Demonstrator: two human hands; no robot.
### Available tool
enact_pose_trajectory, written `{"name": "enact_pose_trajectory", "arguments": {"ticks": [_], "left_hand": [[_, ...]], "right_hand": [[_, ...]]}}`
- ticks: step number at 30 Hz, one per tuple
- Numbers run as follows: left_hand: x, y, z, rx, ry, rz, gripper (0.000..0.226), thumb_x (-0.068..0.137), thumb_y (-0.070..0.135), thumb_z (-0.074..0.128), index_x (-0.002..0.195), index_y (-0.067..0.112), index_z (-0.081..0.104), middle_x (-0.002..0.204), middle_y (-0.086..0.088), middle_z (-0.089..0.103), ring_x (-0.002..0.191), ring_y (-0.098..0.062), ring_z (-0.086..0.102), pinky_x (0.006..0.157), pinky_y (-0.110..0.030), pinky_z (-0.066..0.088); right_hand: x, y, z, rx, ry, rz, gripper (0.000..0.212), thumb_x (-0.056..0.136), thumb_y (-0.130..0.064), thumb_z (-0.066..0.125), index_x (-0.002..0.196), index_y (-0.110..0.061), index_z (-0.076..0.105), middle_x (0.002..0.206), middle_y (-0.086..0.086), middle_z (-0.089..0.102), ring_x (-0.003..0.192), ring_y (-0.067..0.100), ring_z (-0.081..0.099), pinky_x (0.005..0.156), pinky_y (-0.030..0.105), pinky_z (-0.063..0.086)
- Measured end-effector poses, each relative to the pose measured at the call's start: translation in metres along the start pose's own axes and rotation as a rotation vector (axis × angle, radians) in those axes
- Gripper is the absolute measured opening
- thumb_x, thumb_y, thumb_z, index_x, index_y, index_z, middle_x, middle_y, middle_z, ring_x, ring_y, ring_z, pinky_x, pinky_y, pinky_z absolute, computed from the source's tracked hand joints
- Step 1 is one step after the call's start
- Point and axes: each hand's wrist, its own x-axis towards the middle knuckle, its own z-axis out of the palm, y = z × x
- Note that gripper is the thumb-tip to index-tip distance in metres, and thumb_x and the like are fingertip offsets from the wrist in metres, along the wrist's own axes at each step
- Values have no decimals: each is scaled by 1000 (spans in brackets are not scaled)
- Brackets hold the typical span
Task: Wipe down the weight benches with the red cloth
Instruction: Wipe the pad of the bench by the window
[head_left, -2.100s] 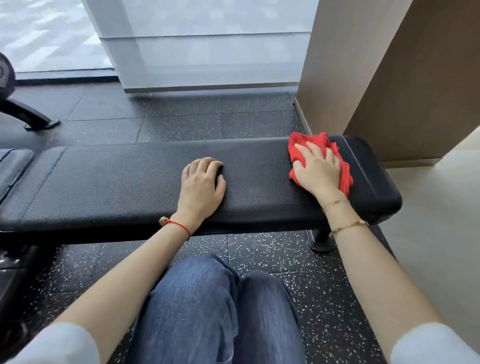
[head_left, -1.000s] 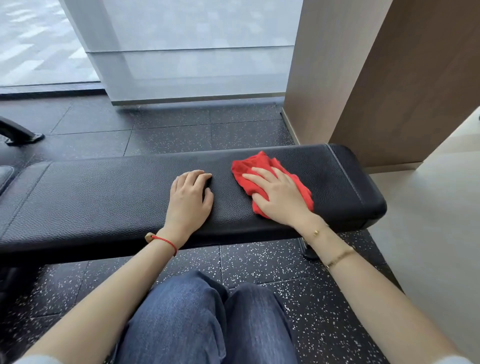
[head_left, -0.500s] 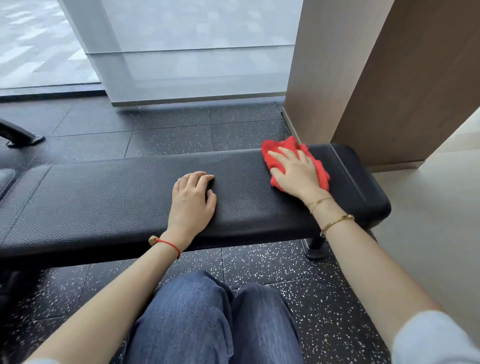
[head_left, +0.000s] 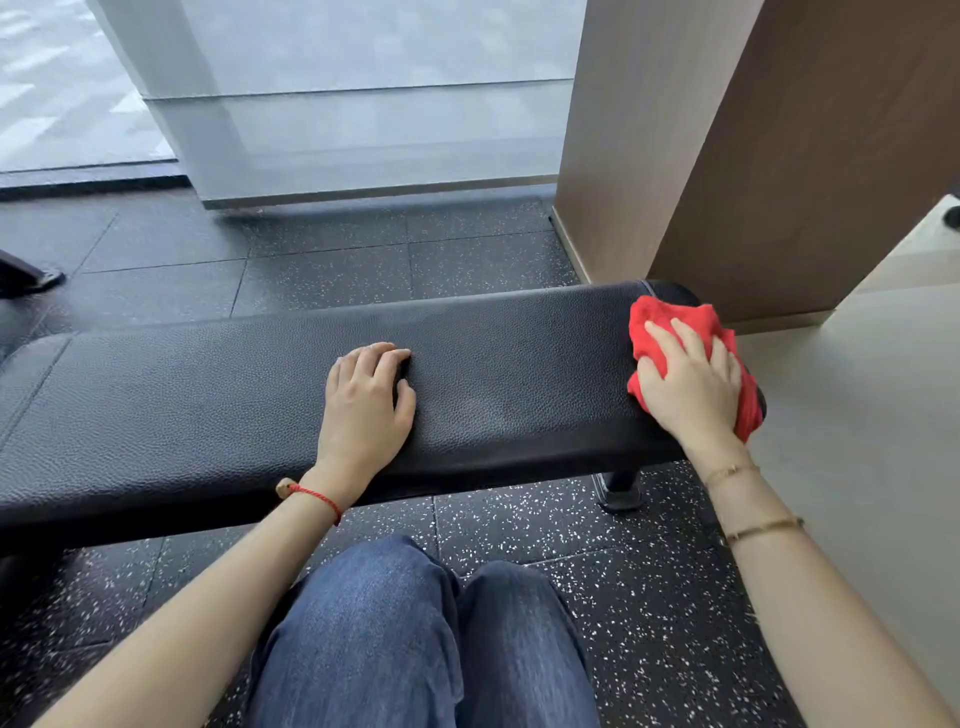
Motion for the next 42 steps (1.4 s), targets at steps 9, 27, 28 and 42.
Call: {"name": "enact_pose_trajectory", "arguments": {"ticks": [9,27,28,42], "left_hand": [[0,3,-2,-14,8,-18,34,91,16,58,124,10,62,129,-9,60,124,-31,50,113,-47,33],[-13,-73,-44,51,79,-155,29,87,21,52,110,12,68,117,-8,66,114,-33,56,102,-47,41],[-13,-73,-42,43,84,-166,26,88,18,55,110,12,67,117,-9,66,114,-33,55,102,-47,41],[-16,-76,-38,-40,159,-146,26,85,4,59,107,11,70,114,-6,68,110,-29,57,101,-43,42]], "right_hand": [[79,-95,21,5,-296,-236,49,95,-39,42,144,-43,40,158,-12,30,142,33,26,120,42,13],[46,-154,44,82,-260,-416,47,95,-37,43,142,-42,42,157,-13,33,141,32,28,121,44,12],[44,-171,47,80,-288,-446,48,95,-37,42,143,-42,42,157,-13,32,141,32,28,121,44,12],[-39,-172,40,133,-320,-798,52,91,-36,49,142,-43,43,154,-16,36,142,25,30,120,42,19]]}}
